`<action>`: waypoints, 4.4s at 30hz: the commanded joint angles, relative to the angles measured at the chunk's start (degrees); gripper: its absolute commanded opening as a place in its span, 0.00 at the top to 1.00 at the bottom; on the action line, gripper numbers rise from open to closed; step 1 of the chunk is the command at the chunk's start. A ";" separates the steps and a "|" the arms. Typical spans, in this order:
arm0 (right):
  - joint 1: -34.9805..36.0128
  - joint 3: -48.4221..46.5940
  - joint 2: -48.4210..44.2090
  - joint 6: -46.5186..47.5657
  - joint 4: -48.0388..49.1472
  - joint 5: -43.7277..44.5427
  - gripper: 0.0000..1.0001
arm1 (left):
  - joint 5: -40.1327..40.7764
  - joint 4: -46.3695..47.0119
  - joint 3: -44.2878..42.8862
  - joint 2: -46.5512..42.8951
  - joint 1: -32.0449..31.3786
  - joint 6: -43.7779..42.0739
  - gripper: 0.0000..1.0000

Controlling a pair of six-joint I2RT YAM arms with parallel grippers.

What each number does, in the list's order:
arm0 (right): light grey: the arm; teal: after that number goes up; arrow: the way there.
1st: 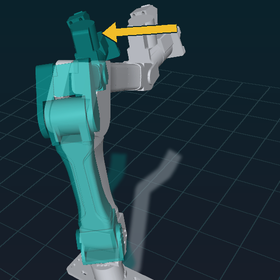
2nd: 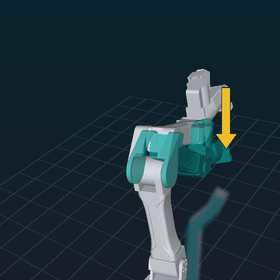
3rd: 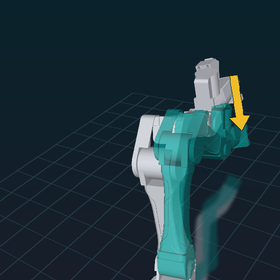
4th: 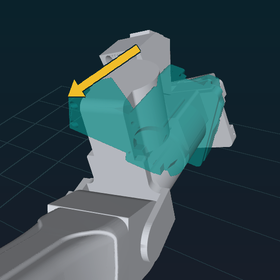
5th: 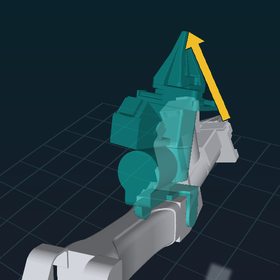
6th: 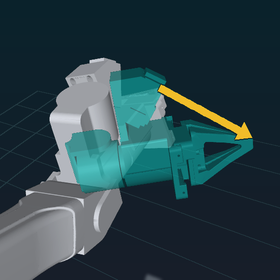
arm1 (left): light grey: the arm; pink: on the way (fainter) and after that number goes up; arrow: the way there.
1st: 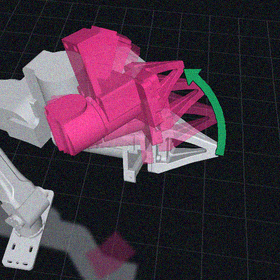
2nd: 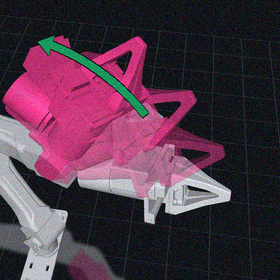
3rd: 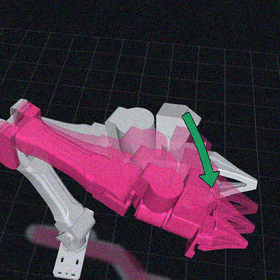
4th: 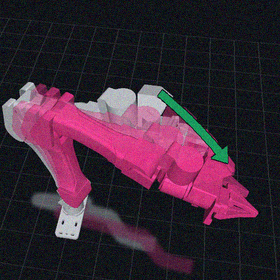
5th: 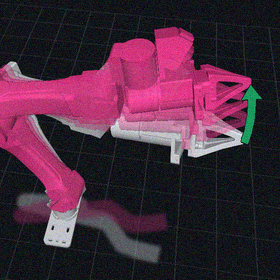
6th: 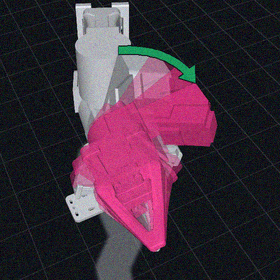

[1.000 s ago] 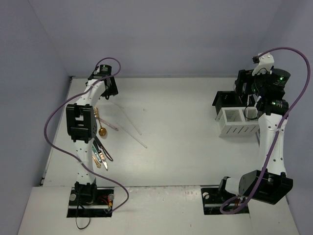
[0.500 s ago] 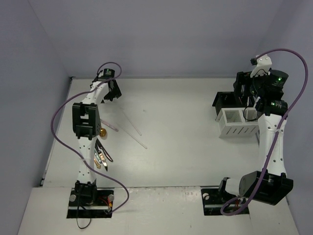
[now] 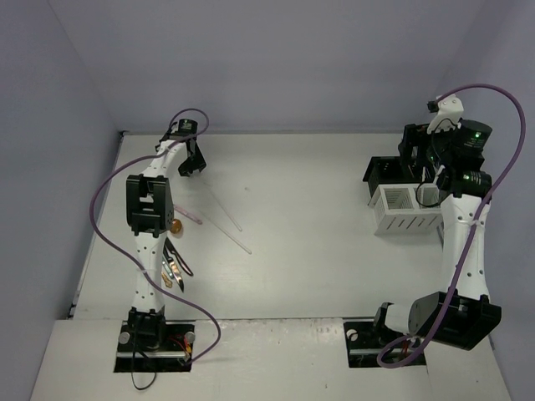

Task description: Sort the eating utensils into containers

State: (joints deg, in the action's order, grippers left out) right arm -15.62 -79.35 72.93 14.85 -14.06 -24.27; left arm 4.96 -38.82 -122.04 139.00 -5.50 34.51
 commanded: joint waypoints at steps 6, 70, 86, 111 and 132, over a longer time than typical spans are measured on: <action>0.68 -2.10 -1.67 0.06 2.70 -0.66 0.29 | -4.71 1.40 -1.73 -1.84 0.28 -1.02 0.74; 34.64 -14.30 27.38 -42.48 22.36 -26.44 0.14 | -50.00 51.47 54.82 -56.13 -15.38 -4.99 1.00; 36.36 -16.41 30.35 -44.03 24.57 -26.75 0.86 | -49.48 49.95 55.46 -56.60 -17.09 -4.75 1.00; 4.37 -16.37 0.25 11.33 -11.77 12.49 1.00 | -30.76 12.55 40.97 -53.55 -1.36 -13.23 0.08; -1.98 -8.92 9.74 11.71 -2.62 10.11 1.00 | -17.99 9.20 38.19 -57.89 -4.50 -28.38 0.08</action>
State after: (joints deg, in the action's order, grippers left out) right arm -16.25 -89.48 84.81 27.16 -24.89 -9.45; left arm -16.78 -30.97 -82.02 86.33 -8.48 10.07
